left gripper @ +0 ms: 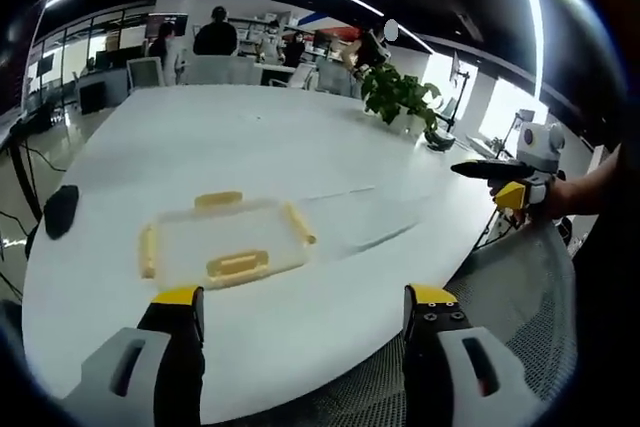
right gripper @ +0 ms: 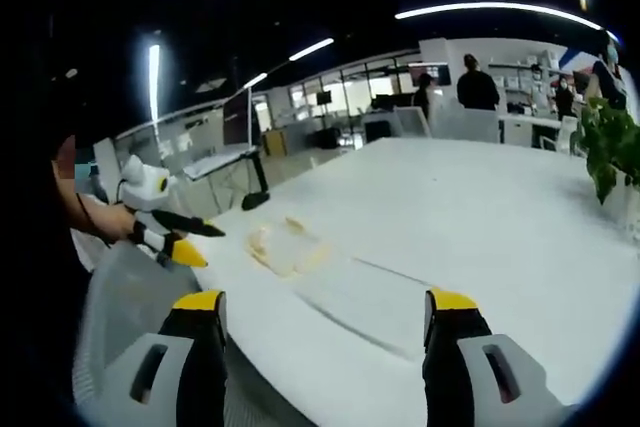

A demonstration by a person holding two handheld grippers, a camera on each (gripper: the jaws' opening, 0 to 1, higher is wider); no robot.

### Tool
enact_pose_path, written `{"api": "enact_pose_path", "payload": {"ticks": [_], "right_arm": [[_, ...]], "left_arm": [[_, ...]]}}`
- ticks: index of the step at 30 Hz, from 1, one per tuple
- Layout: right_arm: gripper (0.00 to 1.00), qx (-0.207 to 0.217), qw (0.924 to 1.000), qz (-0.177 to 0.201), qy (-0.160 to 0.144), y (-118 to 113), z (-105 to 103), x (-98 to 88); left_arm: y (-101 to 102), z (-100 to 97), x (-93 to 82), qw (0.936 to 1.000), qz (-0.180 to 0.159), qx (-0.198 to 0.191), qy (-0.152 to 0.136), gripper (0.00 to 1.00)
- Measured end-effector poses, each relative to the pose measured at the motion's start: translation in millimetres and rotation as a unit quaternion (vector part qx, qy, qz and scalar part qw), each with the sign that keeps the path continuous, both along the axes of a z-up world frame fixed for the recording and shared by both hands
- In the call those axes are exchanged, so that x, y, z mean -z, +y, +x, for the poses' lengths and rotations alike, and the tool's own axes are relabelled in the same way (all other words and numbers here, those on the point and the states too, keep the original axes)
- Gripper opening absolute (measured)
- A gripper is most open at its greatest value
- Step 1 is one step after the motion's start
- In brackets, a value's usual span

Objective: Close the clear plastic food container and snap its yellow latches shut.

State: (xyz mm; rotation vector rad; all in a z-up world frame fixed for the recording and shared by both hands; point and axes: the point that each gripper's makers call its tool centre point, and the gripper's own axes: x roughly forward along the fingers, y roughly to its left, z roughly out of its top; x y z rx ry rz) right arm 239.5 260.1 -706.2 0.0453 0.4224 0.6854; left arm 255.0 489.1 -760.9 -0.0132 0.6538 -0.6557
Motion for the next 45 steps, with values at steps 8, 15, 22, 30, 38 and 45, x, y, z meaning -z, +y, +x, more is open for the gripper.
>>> {"api": "enact_pose_path", "payload": {"ticks": [8, 15, 22, 30, 38, 45], "right_arm": [[0.81, -0.009, 1.0000, 0.000, -0.003, 9.0, -0.3, -8.5], [0.81, -0.028, 0.9995, -0.003, -0.017, 24.7, 7.6, -18.4], [0.81, -0.040, 0.9990, -0.001, -0.019, 37.2, 13.4, -21.0], [0.81, -0.044, 0.9988, 0.003, -0.020, 48.1, 15.4, -22.6], [0.82, -0.046, 0.9987, 0.002, -0.025, 56.8, 20.9, -23.7], [0.81, -0.053, 0.9983, 0.001, -0.026, 68.4, 25.3, -24.5]], "left_arm": [[-1.2, 0.9, -1.2, 1.0000, 0.003, 0.006, -0.005, 0.82], [5.3, 6.3, -2.7, 0.9999, 0.003, 0.009, -0.007, 0.81], [14.1, 15.4, -5.3, 0.9999, -0.002, 0.012, 0.001, 0.81], [14.9, 16.0, -5.0, 0.9996, 0.004, 0.027, 0.000, 0.81], [17.0, 18.0, -7.6, 0.9994, -0.007, 0.035, 0.005, 0.80], [24.3, 21.1, -7.8, 0.9992, -0.005, 0.038, 0.008, 0.79]]}}
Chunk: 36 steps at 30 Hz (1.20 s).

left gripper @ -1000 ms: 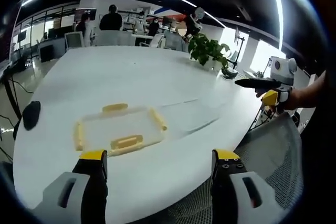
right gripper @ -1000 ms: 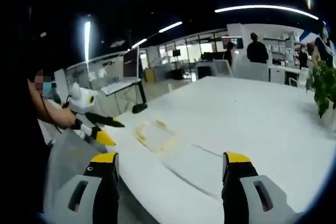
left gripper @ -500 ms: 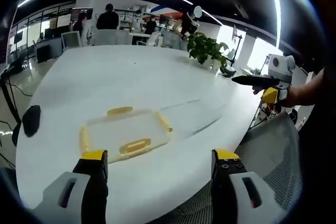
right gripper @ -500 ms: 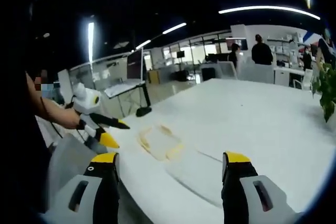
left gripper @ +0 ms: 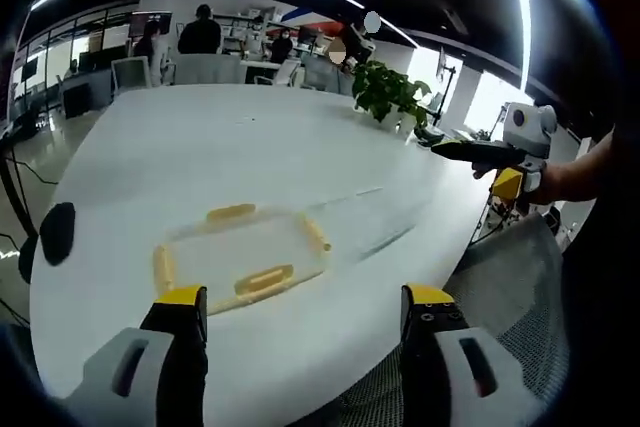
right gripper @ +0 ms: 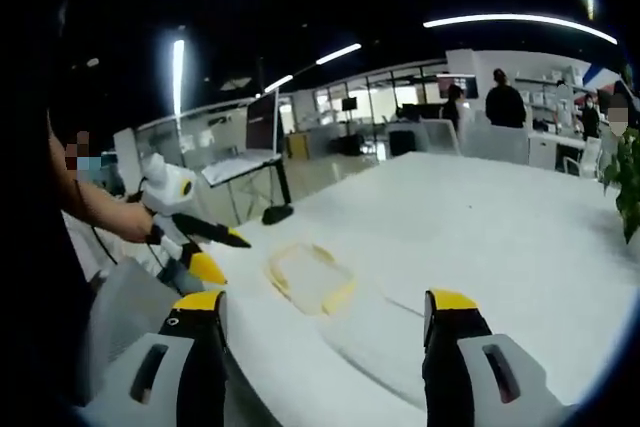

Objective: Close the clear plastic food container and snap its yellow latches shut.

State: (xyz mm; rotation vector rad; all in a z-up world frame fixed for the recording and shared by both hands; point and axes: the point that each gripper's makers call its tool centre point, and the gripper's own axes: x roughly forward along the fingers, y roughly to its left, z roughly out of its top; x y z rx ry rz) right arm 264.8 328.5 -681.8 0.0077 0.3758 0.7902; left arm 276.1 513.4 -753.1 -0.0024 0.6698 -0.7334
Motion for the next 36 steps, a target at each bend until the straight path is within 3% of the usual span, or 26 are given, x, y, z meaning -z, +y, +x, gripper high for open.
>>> {"api": "enact_pose_path", "payload": {"ticks": [18, 36], "right_arm": [[0.81, -0.003, 1.0000, -0.005, 0.003, 15.7, 12.8, 3.5], [0.81, -0.021, 0.9996, -0.019, 0.008, 35.9, 31.0, 12.9]], "left_arm": [[9.5, 16.3, 0.5, 0.9996, -0.005, 0.028, 0.010, 0.77], [28.0, 35.7, 9.8, 0.9975, 0.011, 0.064, 0.028, 0.78]]}}
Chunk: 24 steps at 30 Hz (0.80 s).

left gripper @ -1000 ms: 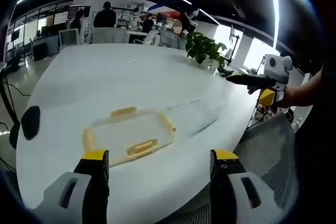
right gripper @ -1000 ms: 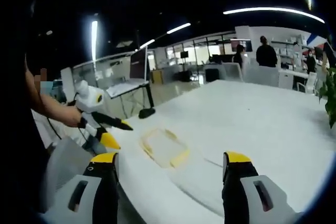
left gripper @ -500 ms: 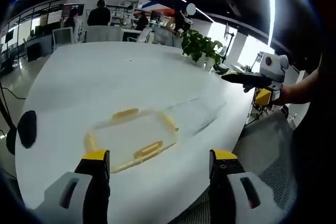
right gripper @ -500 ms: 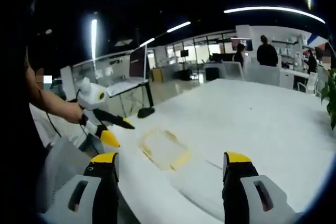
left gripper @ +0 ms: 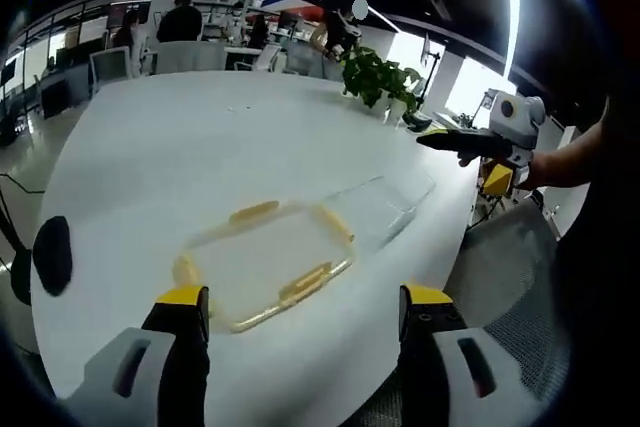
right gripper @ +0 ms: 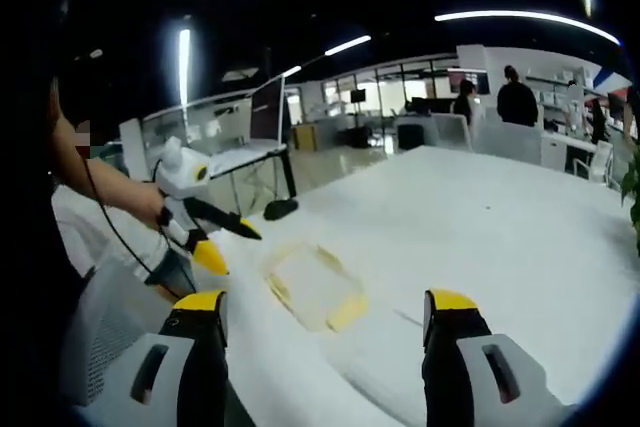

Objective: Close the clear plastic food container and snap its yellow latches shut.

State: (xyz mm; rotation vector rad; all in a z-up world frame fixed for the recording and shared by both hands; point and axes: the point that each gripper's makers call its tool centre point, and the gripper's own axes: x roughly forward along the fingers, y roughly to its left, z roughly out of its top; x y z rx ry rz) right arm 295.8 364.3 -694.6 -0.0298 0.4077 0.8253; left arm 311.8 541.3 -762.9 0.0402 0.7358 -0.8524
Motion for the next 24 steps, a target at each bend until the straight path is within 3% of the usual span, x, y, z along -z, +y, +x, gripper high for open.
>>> {"api": "enact_pose_path", "payload": {"ticks": [24], "right_arm": [[0.79, -0.016, 0.9998, -0.014, 0.007, 26.9, 12.6, 16.4]], "left_arm": [[18.5, 21.7, 15.0, 0.9975, 0.024, 0.064, 0.015, 0.77]]}}
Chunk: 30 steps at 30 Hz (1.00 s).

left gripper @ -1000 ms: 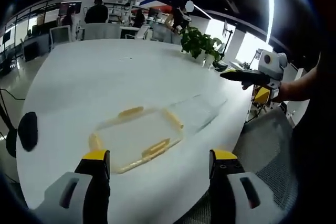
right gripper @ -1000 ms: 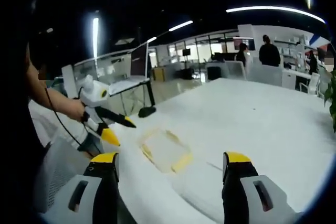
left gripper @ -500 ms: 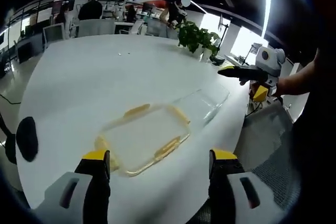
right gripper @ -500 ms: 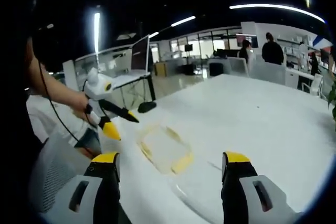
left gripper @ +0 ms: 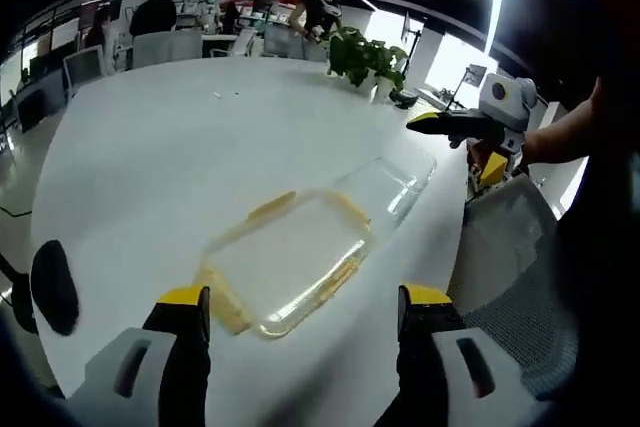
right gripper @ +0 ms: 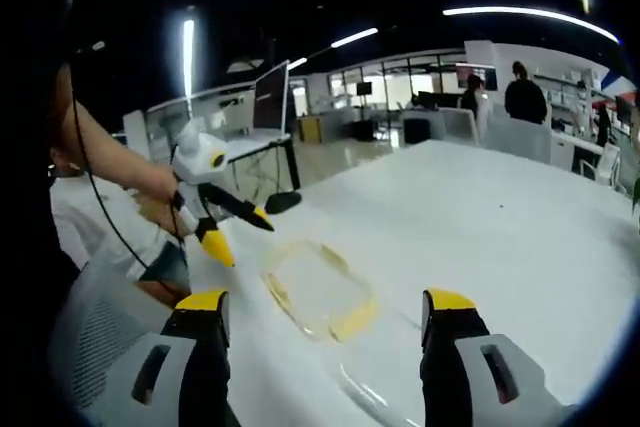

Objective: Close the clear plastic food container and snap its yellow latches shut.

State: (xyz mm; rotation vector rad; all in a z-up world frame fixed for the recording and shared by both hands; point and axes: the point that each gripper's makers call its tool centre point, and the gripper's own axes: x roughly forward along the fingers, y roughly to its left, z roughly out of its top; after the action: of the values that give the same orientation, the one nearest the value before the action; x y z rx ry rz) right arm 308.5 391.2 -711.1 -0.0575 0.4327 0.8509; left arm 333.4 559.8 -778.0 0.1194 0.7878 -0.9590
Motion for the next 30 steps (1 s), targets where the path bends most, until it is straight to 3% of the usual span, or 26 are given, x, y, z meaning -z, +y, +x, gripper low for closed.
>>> {"api": "enact_pose_path", "payload": {"ticks": [15, 30], "right_arm": [[0.77, -0.019, 0.9993, -0.032, 0.000, 9.0, 8.1, 12.5], [0.76, -0.042, 0.9978, -0.051, 0.001, 16.5, 25.3, 24.1]], "left_arm": [[7.5, 8.1, 6.5, 0.9986, 0.025, 0.045, 0.000, 0.76], [12.0, 23.6, 18.6, 0.9918, 0.068, 0.109, -0.008, 0.76]]}}
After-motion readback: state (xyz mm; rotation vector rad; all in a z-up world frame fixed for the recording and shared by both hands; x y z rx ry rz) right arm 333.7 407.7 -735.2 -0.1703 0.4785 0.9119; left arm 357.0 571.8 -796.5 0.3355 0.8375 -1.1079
